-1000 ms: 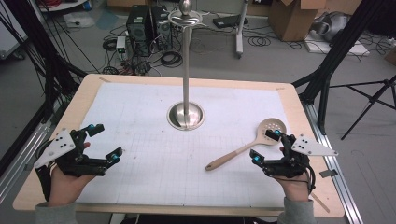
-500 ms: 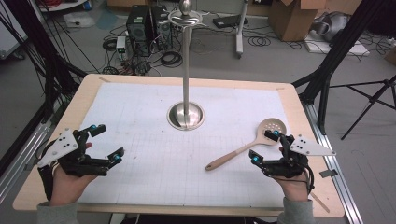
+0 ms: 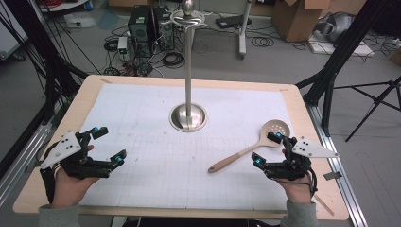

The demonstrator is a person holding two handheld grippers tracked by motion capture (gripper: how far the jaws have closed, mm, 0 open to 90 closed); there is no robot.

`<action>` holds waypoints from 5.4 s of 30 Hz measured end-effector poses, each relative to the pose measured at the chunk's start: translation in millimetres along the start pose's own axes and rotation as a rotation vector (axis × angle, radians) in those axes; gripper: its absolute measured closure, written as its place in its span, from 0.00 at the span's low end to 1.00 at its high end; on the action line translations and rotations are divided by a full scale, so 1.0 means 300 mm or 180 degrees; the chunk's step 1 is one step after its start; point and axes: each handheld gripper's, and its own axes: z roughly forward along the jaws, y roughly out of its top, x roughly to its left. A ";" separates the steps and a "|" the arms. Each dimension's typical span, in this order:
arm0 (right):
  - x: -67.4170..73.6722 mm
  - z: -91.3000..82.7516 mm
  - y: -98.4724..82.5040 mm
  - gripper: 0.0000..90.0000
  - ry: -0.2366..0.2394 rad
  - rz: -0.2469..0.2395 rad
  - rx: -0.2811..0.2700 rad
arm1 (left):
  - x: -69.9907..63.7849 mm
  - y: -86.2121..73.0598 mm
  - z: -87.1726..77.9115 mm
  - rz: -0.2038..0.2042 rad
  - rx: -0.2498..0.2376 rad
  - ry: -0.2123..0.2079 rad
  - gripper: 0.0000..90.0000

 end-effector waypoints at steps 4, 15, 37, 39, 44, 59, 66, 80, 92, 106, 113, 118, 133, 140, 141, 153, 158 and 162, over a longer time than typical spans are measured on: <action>0.000 -0.001 -0.001 0.08 -0.0008 0.0009 0.0009 | 0.000 -0.002 0.002 -0.0010 0.0001 0.0001 0.02; 0.000 -0.004 -0.006 0.08 -0.0016 0.0008 0.0014 | 0.001 -0.005 0.009 -0.0019 0.0015 -0.0018 0.02; -0.003 -0.010 -0.010 0.08 -0.0040 -0.0002 0.0009 | 0.005 -0.013 0.012 -0.0030 0.0020 -0.0014 0.02; -0.002 -0.010 -0.010 0.08 -0.0034 0.0010 0.0019 | 0.005 -0.014 0.012 -0.0035 0.0023 -0.0010 0.02; -0.004 -0.009 -0.010 0.08 -0.0030 0.0001 0.0016 | 0.004 -0.017 0.013 -0.0039 0.0025 -0.0010 0.02; -0.004 -0.009 -0.012 0.08 -0.0037 0.0027 0.0030 | 0.004 -0.020 0.015 -0.0049 0.0039 -0.0019 0.02; -0.007 -0.012 -0.013 0.08 -0.0043 0.0017 0.0018 | 0.005 -0.024 0.017 -0.0054 0.0056 -0.0014 0.02; -0.006 -0.019 -0.015 0.08 -0.0063 0.0009 0.0025 | 0.008 -0.022 0.017 -0.0049 0.0030 -0.0009 0.02; -0.004 -0.020 -0.016 0.08 -0.0048 0.0034 0.0039 | 0.006 -0.020 0.015 -0.0034 -0.0015 -0.0050 0.02; -0.008 -0.013 -0.020 0.08 -0.0030 0.0044 0.0074 | 0.005 -0.021 0.017 -0.0014 -0.0027 -0.0086 0.02; -0.010 -0.014 -0.020 0.08 -0.0046 0.0046 0.0057 | 0.004 -0.023 0.017 -0.0022 -0.0018 -0.0072 0.02; -0.011 -0.011 -0.020 0.08 -0.0042 0.0033 0.0058 | 0.003 -0.023 0.016 -0.0017 -0.0013 -0.0071 0.02; -0.054 0.000 -0.005 0.18 -0.0062 0.0013 0.0211 | 0.008 -0.019 -0.001 -0.0040 -0.0044 -0.0032 0.02; -0.100 0.034 -0.013 0.34 -0.0047 0.0137 0.0426 | 0.000 -0.023 0.010 -0.0014 -0.0019 -0.0055 0.02; -0.103 0.043 -0.015 0.42 -0.0010 0.0173 0.0495 | -0.001 -0.023 0.010 0.0008 -0.0033 -0.0059 0.02; -0.122 0.113 -0.038 0.92 0.0054 -0.0098 0.0935 | -0.003 -0.019 -0.001 0.0054 -0.0091 -0.0061 0.02; -0.144 0.137 -0.051 1.00 0.0061 -0.0059 0.1050 | -0.003 -0.021 0.002 0.0056 -0.0075 -0.0069 0.02; -0.162 0.159 -0.064 1.00 0.0032 -0.0080 0.1122 | 0.000 -0.025 0.004 0.0056 -0.0061 -0.0062 0.02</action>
